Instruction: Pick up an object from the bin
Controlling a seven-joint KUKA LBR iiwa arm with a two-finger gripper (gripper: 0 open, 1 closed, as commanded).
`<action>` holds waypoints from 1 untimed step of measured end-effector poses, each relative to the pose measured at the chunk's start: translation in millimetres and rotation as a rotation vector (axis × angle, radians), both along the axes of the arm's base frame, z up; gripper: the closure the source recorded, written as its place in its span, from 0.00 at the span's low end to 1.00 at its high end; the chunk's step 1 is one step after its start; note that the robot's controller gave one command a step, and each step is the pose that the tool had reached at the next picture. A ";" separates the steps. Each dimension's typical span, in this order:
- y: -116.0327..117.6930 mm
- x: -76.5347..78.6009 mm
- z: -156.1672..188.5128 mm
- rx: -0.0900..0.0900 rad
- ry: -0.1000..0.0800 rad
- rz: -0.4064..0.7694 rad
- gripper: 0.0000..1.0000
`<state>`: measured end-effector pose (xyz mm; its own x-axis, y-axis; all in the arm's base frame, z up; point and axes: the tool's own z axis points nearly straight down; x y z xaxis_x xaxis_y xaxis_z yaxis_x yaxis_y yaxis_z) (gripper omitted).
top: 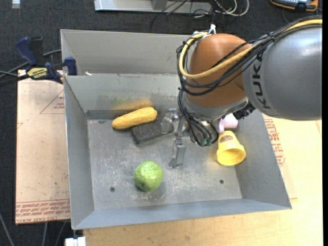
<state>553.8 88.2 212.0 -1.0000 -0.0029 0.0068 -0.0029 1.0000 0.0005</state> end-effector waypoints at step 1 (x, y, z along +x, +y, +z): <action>-0.5 1.5 4.8 0.001 -0.008 -0.003 0.00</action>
Offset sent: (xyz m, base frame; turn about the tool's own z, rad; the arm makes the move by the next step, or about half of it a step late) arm 0.0768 -0.0130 -0.1420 -0.2149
